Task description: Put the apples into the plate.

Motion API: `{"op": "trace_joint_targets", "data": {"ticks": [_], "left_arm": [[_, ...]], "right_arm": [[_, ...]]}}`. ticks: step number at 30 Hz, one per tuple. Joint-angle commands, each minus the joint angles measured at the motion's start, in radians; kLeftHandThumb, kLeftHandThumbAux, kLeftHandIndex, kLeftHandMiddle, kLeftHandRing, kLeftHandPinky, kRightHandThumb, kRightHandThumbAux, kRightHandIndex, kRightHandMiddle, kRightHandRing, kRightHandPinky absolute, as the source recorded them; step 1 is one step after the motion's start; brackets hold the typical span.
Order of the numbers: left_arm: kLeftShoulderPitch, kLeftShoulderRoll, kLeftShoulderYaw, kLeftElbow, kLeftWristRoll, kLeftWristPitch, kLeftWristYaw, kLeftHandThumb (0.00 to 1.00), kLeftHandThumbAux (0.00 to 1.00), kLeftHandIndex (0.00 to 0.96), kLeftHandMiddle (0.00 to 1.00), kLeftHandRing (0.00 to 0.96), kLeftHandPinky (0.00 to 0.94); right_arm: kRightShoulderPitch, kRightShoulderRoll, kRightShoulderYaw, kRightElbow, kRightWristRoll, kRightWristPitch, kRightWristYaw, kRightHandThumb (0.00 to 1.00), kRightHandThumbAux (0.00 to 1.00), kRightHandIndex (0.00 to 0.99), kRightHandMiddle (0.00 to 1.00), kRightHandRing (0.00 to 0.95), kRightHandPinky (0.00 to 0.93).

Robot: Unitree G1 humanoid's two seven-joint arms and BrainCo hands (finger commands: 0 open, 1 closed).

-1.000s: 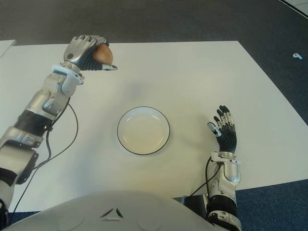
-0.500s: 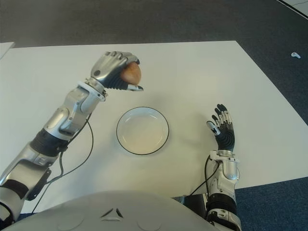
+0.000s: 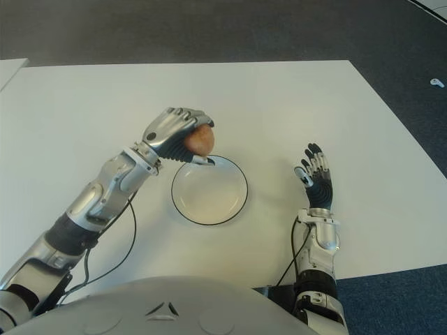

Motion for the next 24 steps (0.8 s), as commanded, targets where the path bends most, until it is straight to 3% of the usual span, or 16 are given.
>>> {"op": "trace_joint_targets", "data": {"ticks": [1,8,13,18,24], "left_arm": [[0.021,-0.018,-0.012,-0.022,0.034,-0.006,-0.022,0.858,0.664,0.405,0.536,0.828,0.789],[0.03,-0.04,-0.052,0.005,0.135,-0.032,0.027,0.857,0.663,0.406,0.535,0.83,0.812],[0.037,-0.055,-0.06,0.008,0.177,-0.024,0.003,0.857,0.663,0.407,0.535,0.825,0.812],[0.038,-0.059,-0.067,0.012,0.199,-0.013,-0.034,0.857,0.662,0.409,0.536,0.825,0.815],[0.076,-0.055,-0.069,0.048,0.185,-0.033,0.005,0.855,0.663,0.406,0.532,0.821,0.807]], "right_arm": [[0.071,0.112,0.03,0.111,0.025,-0.011,-0.009,0.158,0.52,0.083,0.056,0.009,0.0],[0.079,0.12,0.047,0.101,0.015,-0.021,-0.019,0.167,0.507,0.089,0.052,0.001,0.0],[0.08,0.123,0.059,0.094,0.011,-0.015,-0.028,0.175,0.497,0.089,0.046,0.0,0.0],[0.079,0.124,0.066,0.092,0.009,-0.014,-0.04,0.177,0.496,0.086,0.044,0.0,0.0],[0.079,0.126,0.071,0.081,0.009,-0.007,-0.052,0.178,0.501,0.087,0.051,0.0,0.0]]}}
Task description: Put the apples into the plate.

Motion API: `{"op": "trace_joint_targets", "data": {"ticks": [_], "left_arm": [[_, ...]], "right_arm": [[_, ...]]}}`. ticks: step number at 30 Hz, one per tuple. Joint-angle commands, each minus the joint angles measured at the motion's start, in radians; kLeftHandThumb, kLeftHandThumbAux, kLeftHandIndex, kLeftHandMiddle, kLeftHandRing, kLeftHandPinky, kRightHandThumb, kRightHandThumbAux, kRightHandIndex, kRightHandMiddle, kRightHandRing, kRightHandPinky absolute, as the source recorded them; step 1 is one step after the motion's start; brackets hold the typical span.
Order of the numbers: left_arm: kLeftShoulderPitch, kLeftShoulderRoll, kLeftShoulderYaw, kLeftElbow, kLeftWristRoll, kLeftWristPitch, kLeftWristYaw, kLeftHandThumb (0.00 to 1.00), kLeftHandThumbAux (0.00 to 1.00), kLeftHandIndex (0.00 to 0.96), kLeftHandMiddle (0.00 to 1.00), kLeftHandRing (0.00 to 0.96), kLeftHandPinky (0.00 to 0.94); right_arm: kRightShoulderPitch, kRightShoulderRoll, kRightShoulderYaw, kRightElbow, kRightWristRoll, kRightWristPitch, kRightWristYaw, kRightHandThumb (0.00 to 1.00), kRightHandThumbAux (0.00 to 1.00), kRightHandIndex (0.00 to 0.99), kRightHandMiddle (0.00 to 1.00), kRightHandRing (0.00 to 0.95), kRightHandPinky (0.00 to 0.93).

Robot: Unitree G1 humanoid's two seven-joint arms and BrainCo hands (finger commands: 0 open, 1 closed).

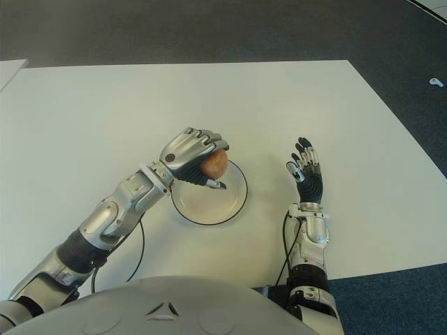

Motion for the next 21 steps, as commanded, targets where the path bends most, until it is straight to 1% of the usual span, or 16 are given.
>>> {"op": "trace_joint_targets", "data": {"ticks": [1,4,7,9,11,21], "left_arm": [[0.044,0.007,-0.007,0.048,0.003,-0.021,0.032,0.855,0.663,0.406,0.532,0.821,0.807],[0.054,0.009,-0.021,0.076,0.025,-0.04,0.069,0.855,0.663,0.408,0.531,0.83,0.813],[0.054,0.005,-0.029,0.095,0.046,-0.044,0.086,0.855,0.662,0.408,0.53,0.833,0.817],[0.044,-0.013,-0.053,0.155,0.078,-0.043,0.124,0.855,0.662,0.408,0.529,0.834,0.818],[0.038,-0.02,-0.065,0.184,0.093,-0.043,0.143,0.855,0.662,0.409,0.529,0.835,0.818],[0.049,-0.017,-0.068,0.184,0.083,-0.047,0.118,0.854,0.663,0.407,0.526,0.822,0.8]], "right_arm": [[0.084,0.116,0.034,0.087,0.024,0.014,-0.012,0.179,0.501,0.087,0.052,0.0,0.0],[0.085,0.118,0.034,0.083,0.033,0.021,-0.009,0.19,0.506,0.091,0.053,0.0,0.0],[0.085,0.119,0.035,0.08,0.037,0.026,-0.008,0.196,0.507,0.094,0.052,0.0,0.0],[0.085,0.12,0.035,0.079,0.036,0.027,-0.009,0.198,0.507,0.095,0.052,0.0,0.0],[0.085,0.12,0.035,0.079,0.036,0.026,-0.009,0.199,0.508,0.095,0.051,0.0,0.0],[0.083,0.12,0.035,0.078,0.034,0.015,-0.013,0.196,0.516,0.083,0.053,0.006,0.0]]}}
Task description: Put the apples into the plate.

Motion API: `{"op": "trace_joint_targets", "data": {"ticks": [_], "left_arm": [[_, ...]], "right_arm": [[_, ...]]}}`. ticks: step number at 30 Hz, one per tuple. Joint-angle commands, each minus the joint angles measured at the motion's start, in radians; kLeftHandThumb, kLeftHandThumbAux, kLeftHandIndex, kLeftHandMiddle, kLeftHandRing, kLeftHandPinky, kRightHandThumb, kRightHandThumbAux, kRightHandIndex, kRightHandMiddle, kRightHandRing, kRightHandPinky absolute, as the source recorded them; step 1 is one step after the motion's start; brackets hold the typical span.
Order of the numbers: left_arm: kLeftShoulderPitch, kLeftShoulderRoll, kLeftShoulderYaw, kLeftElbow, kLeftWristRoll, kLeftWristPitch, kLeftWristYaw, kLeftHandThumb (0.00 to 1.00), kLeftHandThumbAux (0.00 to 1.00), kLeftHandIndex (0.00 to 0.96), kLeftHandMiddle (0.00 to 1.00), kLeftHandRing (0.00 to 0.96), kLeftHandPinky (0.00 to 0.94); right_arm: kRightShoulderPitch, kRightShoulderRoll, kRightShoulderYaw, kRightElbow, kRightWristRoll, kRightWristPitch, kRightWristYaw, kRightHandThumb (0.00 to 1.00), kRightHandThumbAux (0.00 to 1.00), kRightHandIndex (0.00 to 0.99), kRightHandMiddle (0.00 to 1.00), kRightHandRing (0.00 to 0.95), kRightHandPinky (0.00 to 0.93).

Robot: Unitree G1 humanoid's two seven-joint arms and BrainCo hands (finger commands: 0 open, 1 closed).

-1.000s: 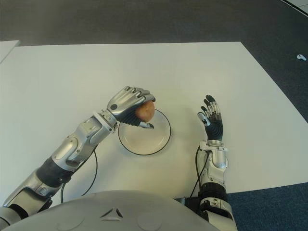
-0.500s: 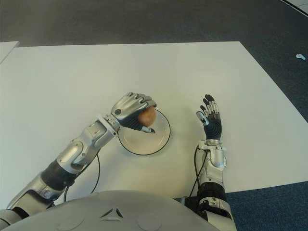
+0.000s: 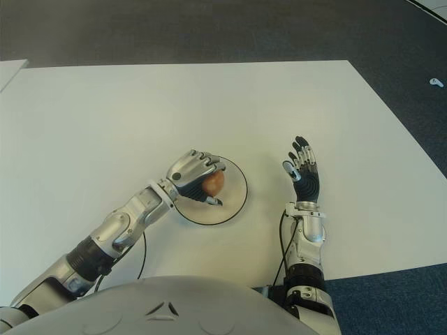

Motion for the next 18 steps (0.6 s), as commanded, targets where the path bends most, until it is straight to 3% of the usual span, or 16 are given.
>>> {"op": "trace_joint_targets", "data": {"ticks": [1,10,15,17,18], "left_arm": [[0.002,-0.006,0.001,0.017,-0.003,0.004,0.004,0.854,0.663,0.407,0.526,0.821,0.799],[-0.002,-0.013,-0.002,0.038,-0.003,0.008,0.008,0.853,0.663,0.404,0.526,0.806,0.79],[0.015,-0.022,0.023,-0.023,-0.07,0.029,-0.078,0.855,0.66,0.415,0.558,0.799,0.784],[0.029,-0.025,0.029,-0.056,-0.092,0.048,-0.127,0.712,0.69,0.433,0.754,0.748,0.685],[0.035,-0.027,0.029,-0.066,-0.096,0.058,-0.147,0.525,0.547,0.278,0.482,0.479,0.449]], "right_arm": [[0.081,0.104,0.022,0.091,0.035,0.013,-0.005,0.196,0.516,0.083,0.054,0.006,0.0],[0.077,0.102,0.02,0.094,0.039,0.016,-0.002,0.196,0.509,0.091,0.058,0.006,0.0],[0.074,0.103,0.018,0.098,0.042,0.016,-0.002,0.197,0.505,0.095,0.06,0.007,0.0],[0.071,0.103,0.017,0.102,0.044,0.016,-0.001,0.201,0.505,0.094,0.06,0.007,0.0],[0.069,0.102,0.016,0.105,0.045,0.016,0.001,0.202,0.508,0.094,0.059,0.008,0.0]]}}
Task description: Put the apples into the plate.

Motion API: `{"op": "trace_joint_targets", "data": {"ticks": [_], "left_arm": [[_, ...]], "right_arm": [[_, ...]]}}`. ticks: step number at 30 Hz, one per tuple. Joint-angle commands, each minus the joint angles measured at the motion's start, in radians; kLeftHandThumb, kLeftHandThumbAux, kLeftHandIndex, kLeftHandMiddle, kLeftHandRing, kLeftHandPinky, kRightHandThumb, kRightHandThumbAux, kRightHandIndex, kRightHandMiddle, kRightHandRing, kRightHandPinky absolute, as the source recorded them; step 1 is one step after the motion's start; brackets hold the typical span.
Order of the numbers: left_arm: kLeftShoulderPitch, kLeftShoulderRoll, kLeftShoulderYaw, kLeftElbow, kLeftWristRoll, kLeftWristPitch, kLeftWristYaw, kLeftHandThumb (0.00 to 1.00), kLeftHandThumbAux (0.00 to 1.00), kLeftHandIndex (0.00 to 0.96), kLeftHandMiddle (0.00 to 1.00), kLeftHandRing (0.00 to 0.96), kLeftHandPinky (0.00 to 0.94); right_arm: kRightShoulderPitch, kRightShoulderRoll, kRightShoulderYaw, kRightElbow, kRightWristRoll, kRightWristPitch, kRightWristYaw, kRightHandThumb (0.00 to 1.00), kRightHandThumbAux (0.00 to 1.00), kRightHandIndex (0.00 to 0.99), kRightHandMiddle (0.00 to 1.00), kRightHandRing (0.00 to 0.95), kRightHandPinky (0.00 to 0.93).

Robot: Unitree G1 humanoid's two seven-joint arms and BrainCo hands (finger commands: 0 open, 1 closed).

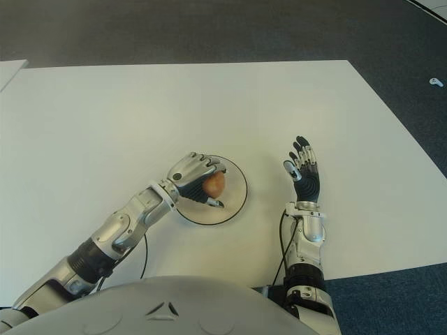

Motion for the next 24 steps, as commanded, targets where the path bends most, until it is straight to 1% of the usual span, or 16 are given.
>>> {"op": "trace_joint_targets", "data": {"ticks": [1,2,3,4,7,10,16,24], "left_arm": [[0.021,-0.006,0.007,-0.041,-0.015,0.036,-0.075,0.399,0.446,0.178,0.308,0.306,0.291],[0.023,-0.006,0.006,-0.046,-0.012,0.038,-0.081,0.352,0.407,0.142,0.247,0.245,0.233],[0.023,-0.003,0.006,-0.047,-0.007,0.035,-0.077,0.284,0.35,0.091,0.158,0.156,0.149],[0.023,-0.002,0.005,-0.048,-0.005,0.033,-0.075,0.237,0.306,0.058,0.101,0.1,0.095],[0.02,0.0,0.006,-0.043,0.0,0.026,-0.064,0.176,0.247,0.019,0.033,0.032,0.031],[0.017,0.002,0.007,-0.036,0.0,0.015,-0.048,0.148,0.218,0.006,0.01,0.01,0.01],[0.014,0.007,0.014,-0.028,-0.007,-0.015,-0.013,0.136,0.185,0.0,0.0,0.0,0.0],[0.009,0.012,0.028,-0.039,-0.008,-0.036,-0.003,0.135,0.184,0.0,0.0,0.0,0.0]], "right_arm": [[0.067,0.101,0.016,0.109,0.043,0.015,0.001,0.203,0.51,0.093,0.059,0.008,0.0],[0.065,0.1,0.015,0.113,0.044,0.015,0.001,0.203,0.511,0.093,0.059,0.009,0.0],[0.063,0.1,0.015,0.116,0.044,0.014,0.001,0.204,0.512,0.092,0.06,0.01,0.0],[0.062,0.1,0.014,0.118,0.044,0.014,0.001,0.204,0.513,0.091,0.061,0.011,0.0],[0.059,0.099,0.013,0.123,0.046,0.014,0.003,0.203,0.515,0.086,0.063,0.014,0.0],[0.057,0.1,0.012,0.127,0.048,0.013,0.005,0.201,0.518,0.079,0.064,0.018,0.006],[0.058,0.102,0.012,0.129,0.046,0.012,0.005,0.192,0.524,0.061,0.057,0.015,0.003],[0.056,0.098,0.012,0.136,0.037,0.013,-0.002,0.179,0.523,0.041,0.041,0.003,0.0]]}}
